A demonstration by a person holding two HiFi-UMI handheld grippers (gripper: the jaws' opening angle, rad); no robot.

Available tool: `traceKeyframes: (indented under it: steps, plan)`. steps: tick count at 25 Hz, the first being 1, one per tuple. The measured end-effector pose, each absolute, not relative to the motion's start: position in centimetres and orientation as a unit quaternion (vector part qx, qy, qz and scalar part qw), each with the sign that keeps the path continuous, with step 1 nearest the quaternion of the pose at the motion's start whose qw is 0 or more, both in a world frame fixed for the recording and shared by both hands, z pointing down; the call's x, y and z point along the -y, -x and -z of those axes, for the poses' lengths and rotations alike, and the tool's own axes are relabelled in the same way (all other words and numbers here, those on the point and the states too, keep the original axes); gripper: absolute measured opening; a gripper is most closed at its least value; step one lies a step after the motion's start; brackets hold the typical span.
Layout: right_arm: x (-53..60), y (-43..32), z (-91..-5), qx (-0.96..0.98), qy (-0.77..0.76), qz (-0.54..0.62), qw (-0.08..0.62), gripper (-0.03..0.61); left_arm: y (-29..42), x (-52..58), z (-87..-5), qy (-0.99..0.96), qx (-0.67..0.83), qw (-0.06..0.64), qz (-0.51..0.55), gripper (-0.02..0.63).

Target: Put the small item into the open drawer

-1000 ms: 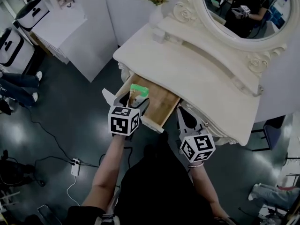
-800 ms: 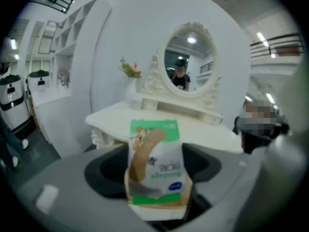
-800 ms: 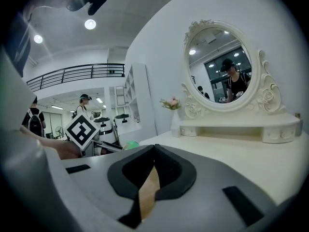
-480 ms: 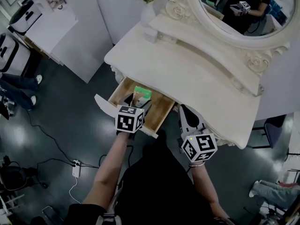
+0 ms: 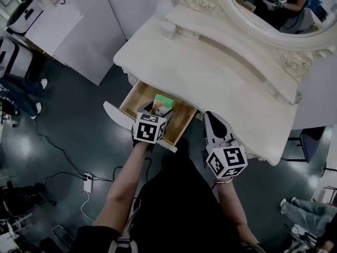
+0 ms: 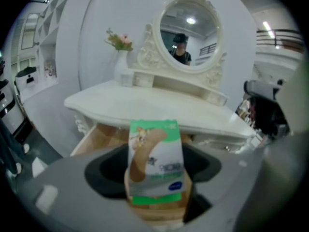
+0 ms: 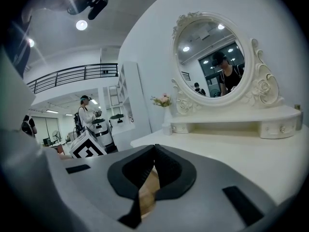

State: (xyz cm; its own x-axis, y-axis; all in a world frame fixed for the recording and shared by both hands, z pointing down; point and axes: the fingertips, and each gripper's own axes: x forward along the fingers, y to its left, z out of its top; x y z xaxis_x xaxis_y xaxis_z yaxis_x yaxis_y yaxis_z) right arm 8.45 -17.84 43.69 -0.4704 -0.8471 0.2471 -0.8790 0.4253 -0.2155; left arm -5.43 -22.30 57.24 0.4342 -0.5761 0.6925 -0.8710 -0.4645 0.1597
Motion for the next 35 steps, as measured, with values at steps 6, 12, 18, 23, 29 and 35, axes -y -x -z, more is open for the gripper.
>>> traceKeyframes:
  steps: [6, 12, 18, 23, 29, 35]
  plan:
    - [18.1, -8.5, -44.2, 0.840, -0.515, -0.164, 0.052, 0.005, 5.1, 22.4, -59.2, -0.799, 0.432, 0.268, -0.322, 0.350]
    - [18.6, -8.7, -44.4, 0.837, -0.519, -0.168, 0.053, 0.005, 4.2, 22.6, -60.7, -0.796, 0.402, 0.278, -0.356, 0.350]
    - [18.9, -8.8, -44.7, 0.833, -0.524, -0.171, 0.056, 0.005, 3.3, 23.0, -62.6, -0.790, 0.378, 0.285, -0.391, 0.350]
    - [19.0, -9.1, -45.0, 0.828, -0.529, -0.177, 0.058, 0.005, 2.8, 23.3, -64.5, -0.778, 0.364, 0.294, -0.420, 0.350]
    - [19.4, -9.3, -45.4, 0.826, -0.529, -0.181, 0.063, 0.005, 1.7, 24.0, -66.5, -0.781, 0.351, 0.294, -0.425, 0.350]
    - [19.8, -9.5, -45.7, 0.824, -0.530, -0.186, 0.066, 0.005, 1.8, 24.6, -67.7, -0.770, 0.360, 0.298, -0.436, 0.350]
